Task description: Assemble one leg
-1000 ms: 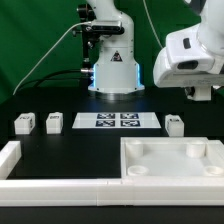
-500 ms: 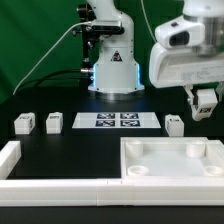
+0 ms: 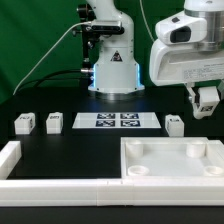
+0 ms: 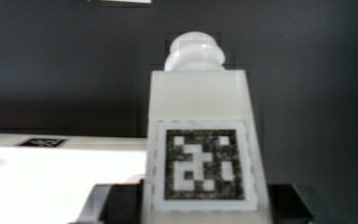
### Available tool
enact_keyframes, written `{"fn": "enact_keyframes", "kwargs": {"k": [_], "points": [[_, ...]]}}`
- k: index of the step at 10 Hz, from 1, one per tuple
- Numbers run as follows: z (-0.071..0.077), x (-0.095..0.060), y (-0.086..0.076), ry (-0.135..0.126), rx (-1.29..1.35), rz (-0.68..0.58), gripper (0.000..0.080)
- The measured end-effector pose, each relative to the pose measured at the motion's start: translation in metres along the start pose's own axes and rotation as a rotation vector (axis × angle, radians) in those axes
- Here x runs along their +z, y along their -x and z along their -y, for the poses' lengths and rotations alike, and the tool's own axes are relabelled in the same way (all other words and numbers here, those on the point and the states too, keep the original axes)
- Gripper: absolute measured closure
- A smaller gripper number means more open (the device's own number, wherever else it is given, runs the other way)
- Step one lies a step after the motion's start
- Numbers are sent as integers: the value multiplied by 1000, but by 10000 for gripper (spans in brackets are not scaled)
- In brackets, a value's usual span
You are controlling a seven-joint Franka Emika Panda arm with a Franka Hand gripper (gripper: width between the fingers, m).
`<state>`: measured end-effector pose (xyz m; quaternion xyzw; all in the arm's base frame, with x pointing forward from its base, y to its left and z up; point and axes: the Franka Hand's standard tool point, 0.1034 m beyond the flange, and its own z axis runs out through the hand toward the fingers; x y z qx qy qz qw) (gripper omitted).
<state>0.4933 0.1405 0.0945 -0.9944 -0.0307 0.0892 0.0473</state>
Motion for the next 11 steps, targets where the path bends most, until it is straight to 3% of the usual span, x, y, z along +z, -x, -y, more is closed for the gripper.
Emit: {"fn": "enact_keyframes", "kwargs": {"k": [1,2,3,6,8,9,10,11], "points": [[-10,8,0,0,-18,-10,506],[-21,5,-5,-2,-51,3,506],[-29,-3,-22,-7,-68,-1,506],[-29,-25,-56,-18,-79,-22,506],[-31,-19,-51,-13,-77,-49,506],[-31,-21,-58,-13,-75,-96,506],[-35,-23,-65,-3,-73,-276,506],[-40,-16,-57,9,-96,-314,506]]}}
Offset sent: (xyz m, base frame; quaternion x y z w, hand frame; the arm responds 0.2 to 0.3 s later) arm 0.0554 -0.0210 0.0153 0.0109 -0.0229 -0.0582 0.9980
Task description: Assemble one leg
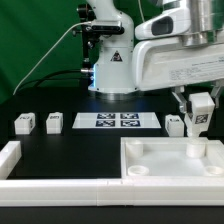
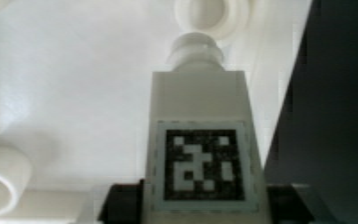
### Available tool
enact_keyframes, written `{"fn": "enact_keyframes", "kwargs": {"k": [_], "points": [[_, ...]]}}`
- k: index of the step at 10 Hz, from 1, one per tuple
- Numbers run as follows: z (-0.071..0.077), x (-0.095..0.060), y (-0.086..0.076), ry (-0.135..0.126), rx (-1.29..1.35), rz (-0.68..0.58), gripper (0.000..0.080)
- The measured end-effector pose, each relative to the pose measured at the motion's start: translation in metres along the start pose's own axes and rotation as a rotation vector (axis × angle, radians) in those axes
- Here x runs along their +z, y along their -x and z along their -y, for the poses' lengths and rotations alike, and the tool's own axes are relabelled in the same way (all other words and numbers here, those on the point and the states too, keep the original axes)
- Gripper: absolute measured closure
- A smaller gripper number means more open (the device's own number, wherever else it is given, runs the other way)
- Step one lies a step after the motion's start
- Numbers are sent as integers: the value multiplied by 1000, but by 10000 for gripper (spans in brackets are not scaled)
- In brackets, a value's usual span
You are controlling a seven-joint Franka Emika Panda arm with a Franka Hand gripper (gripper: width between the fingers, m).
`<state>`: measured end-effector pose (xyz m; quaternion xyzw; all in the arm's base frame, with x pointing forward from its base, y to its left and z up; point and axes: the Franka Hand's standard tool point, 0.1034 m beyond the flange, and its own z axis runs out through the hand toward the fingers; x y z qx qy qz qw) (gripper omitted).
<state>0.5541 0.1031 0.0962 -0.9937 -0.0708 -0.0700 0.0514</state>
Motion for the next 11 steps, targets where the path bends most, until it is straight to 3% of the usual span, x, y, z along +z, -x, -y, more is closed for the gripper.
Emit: {"fn": "enact_keyframes", "kwargs": {"k": [1,3,5,7,9,11], "points": [[-8,2,-3,0,-14,16,506],[-16,0,-25,-4,-39,3,506],[-15,-5,-41,-9,-66,2,506],[-16,-3,-42,-4,-64,-35,506],[-21,-2,-46,20,-70,-156,506],[-18,-1,-52,14,-47,-154,506]]}}
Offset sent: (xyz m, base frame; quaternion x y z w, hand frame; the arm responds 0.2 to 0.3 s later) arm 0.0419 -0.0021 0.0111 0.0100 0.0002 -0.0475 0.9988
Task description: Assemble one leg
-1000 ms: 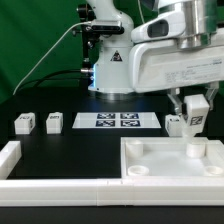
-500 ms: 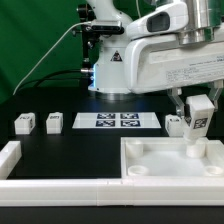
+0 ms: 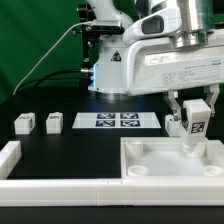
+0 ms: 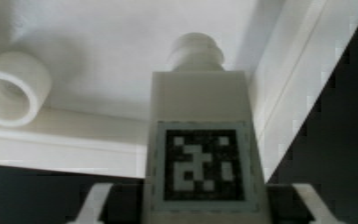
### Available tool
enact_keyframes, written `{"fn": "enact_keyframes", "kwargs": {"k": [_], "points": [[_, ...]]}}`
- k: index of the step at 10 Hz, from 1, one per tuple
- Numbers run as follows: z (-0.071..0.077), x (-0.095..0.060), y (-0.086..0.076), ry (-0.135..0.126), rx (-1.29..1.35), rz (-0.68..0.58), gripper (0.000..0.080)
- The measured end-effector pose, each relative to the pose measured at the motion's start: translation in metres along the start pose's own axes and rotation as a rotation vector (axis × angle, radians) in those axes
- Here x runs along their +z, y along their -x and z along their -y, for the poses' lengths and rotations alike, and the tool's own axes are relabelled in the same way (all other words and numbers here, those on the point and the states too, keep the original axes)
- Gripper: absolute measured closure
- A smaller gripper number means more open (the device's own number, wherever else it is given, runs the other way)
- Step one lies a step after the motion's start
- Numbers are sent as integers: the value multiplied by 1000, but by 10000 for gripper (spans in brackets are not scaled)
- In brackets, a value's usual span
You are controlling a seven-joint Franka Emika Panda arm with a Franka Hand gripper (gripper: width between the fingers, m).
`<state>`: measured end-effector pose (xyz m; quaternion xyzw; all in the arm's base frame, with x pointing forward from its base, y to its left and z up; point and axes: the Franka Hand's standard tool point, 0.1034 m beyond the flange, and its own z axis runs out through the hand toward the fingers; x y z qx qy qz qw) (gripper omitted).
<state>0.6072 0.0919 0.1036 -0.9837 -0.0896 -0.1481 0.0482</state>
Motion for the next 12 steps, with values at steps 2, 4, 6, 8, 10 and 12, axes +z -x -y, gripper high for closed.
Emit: {"fn": "enact_keyframes", "kwargs": {"k": [2,4,6,8,10,12], "points": [[8,3,-2,-6,99,-5,506],[6,3,-2,0,75,-33,506],[6,3,-2,0,74,-33,506],[14,2,-7,-3,146,-81,506],[28,4,-10,-9,154,-117,506],[31,6,-14,-9,138,-157,506]]}}
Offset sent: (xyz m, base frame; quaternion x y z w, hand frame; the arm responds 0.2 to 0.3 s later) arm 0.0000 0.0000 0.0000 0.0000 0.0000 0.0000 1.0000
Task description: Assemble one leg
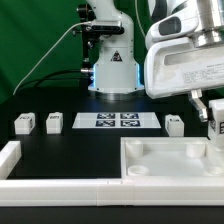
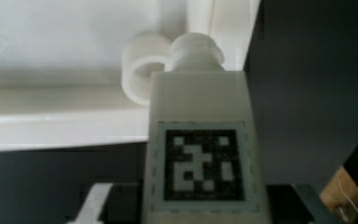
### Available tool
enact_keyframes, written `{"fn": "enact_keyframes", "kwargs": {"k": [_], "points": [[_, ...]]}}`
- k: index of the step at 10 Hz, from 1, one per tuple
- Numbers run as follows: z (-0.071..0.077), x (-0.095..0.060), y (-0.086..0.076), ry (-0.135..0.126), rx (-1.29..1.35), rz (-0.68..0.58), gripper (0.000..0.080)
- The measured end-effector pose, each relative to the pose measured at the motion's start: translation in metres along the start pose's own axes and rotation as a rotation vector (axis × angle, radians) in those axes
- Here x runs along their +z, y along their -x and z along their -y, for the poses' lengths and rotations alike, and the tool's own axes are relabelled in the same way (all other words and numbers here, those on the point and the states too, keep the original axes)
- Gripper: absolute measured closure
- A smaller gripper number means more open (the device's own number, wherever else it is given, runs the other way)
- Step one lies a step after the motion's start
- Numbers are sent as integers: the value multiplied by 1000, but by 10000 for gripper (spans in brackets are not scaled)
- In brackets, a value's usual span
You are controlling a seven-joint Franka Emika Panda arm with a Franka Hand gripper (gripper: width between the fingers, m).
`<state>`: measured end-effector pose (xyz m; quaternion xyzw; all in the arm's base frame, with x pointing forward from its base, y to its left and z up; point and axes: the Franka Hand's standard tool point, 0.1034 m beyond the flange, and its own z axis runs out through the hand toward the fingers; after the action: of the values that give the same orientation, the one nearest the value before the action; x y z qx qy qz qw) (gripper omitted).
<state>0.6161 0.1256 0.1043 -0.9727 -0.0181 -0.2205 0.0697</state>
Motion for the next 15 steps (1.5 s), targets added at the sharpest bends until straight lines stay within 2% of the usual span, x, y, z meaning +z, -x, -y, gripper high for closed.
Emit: {"fn": "enact_keyframes", "kwargs": {"k": [2,4,6,8,11,15], "points": [[-2,4,3,1,-41,20,506],[-16,5,-2,7,-125,36,506],[-15,4,-4,11,-131,-26,506],[-17,6,-1,12,-133,-20,506],[-29,10,-5,23,-155,-44,506],[-26,10,-11,20,-157,-46,506]]}}
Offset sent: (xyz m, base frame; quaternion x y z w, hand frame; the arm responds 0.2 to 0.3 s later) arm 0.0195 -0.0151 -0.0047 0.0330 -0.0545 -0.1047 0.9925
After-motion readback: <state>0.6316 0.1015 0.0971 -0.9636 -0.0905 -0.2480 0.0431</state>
